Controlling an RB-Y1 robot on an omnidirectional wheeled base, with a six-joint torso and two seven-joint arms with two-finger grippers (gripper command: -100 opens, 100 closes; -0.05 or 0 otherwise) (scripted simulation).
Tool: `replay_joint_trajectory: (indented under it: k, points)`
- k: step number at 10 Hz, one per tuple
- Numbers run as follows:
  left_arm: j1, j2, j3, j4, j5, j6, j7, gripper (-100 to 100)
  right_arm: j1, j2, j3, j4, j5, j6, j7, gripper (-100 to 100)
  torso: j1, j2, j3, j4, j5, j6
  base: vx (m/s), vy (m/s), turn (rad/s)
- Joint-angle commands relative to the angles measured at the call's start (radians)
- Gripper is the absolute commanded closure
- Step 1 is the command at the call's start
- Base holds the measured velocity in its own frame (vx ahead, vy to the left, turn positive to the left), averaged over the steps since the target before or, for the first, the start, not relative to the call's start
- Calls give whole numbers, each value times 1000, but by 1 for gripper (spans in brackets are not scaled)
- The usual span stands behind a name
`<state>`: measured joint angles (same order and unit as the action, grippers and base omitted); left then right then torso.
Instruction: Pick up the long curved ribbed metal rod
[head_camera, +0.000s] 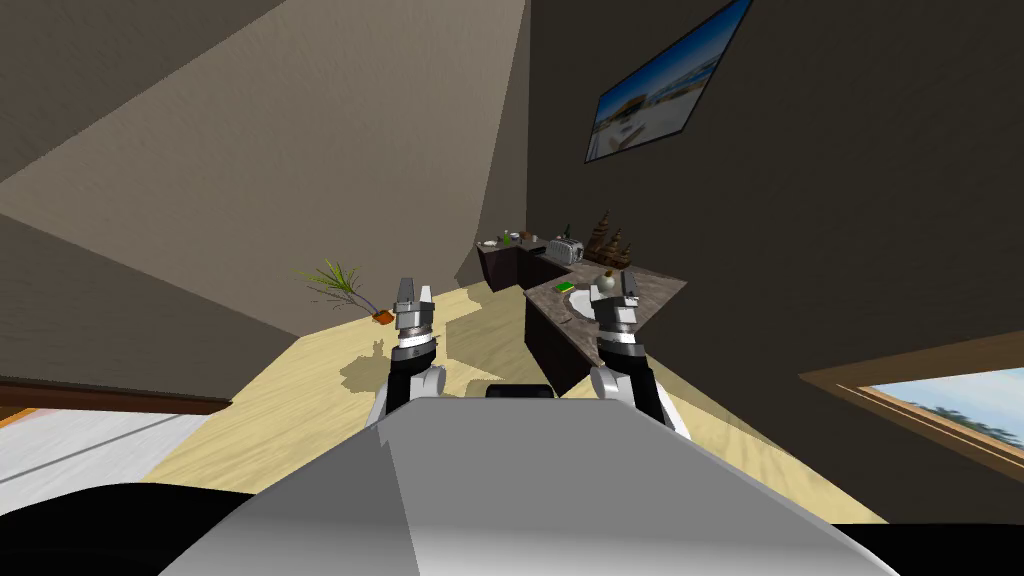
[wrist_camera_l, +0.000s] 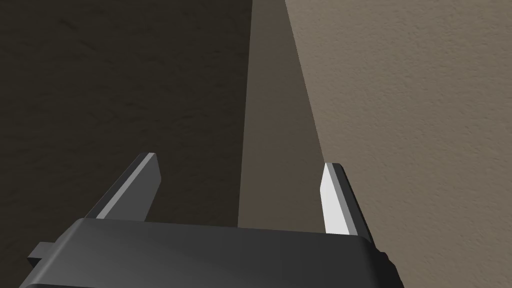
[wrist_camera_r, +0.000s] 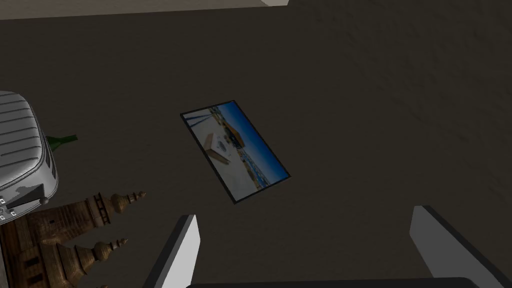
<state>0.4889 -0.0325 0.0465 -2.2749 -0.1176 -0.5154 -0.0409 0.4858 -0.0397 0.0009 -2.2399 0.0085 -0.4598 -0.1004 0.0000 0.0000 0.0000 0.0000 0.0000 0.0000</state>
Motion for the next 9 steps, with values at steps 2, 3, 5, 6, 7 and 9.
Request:
replay_joint_trajectory:
  k: [2, 3, 5, 6, 7, 9]
  points:
    - [0, 0, 0, 0, 0, 0, 0, 0, 26, -57, -43, 9, -36, 48, -31, -100, 1, -1, 0, 0, 0, 0, 19, 52, 67]
    - [0, 0, 0, 0, 0, 0, 0, 0, 38, -77, -63, 13, -54, 72, -47, -100, 4, -1, -1, 0, 1, 0, 29, 86, 57]
    - [0, 0, 0, 0, 0, 0, 0, 0, 69, -119, -113, 24, -99, 127, -88, -100, 6, -3, -2, -1, 1, 0, 47, 100, 71]
    - [0, 0, 0, 0, 0, 0, 0, 0, 86, -141, -142, 31, -125, 160, -114, -100, 6, -3, -2, -1, 1, 0, 57, 96, 111]
    - [0, 0, 0, 0, 0, 0, 0, 0, 86, -141, -142, 31, -125, 170, -114, -100, 6, -3, -2, -1, 1, 0, 39, 57, 15]
    - [0, 0, 0, 0, 0, 0, 0, 0, 105, -163, -174, 38, -154, 210, -143, -100, 4, -2, -1, -1, 1, 0, 35, 55, 36]
